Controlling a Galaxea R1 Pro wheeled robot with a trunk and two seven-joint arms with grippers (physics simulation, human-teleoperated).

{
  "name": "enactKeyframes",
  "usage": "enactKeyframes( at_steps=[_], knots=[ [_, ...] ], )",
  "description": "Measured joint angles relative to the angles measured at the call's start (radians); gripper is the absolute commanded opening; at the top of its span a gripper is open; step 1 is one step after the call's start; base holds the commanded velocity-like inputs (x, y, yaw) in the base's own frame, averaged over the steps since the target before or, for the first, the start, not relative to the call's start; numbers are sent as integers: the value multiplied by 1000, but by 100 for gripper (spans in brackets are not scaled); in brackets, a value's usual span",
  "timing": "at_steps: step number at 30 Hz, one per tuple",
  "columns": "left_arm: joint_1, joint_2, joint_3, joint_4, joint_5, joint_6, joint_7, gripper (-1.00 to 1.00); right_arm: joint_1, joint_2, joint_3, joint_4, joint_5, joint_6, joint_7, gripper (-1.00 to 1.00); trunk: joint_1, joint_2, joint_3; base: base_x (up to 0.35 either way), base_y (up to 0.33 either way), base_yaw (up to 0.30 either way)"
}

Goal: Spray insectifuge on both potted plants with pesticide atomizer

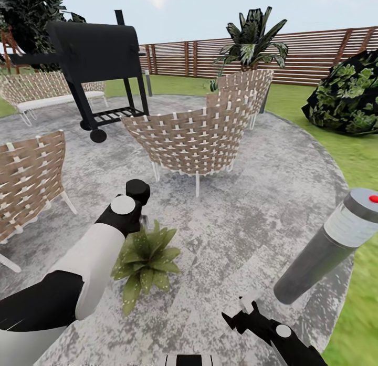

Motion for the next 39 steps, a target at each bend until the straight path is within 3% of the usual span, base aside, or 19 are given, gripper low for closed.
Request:
enactKeyframes(
  at_steps=[5,18,30,33,39],
  knots=[
    [0,-4,5,0,0,1,0,-100,0,0,0,0,0,0,1,100,0,0,0,0,-19,239],
    [-1,-6,4,0,0,0,1,-100,0,0,-1,-1,0,0,0,100,0,0,0,-42,-236,12],
    [10,-10,3,10,3,1,0,-100,0,0,0,0,0,0,0,100,0,0,0,-41,-17,0],
    [43,-13,-15,12,4,2,0,-100,0,0,0,1,0,0,1,100,0,0,0,0,0,0],
    [57,-30,-36,7,6,11,1,-100,1,1,0,1,0,0,1,100,0,0,0,0,0,0]
  ],
)
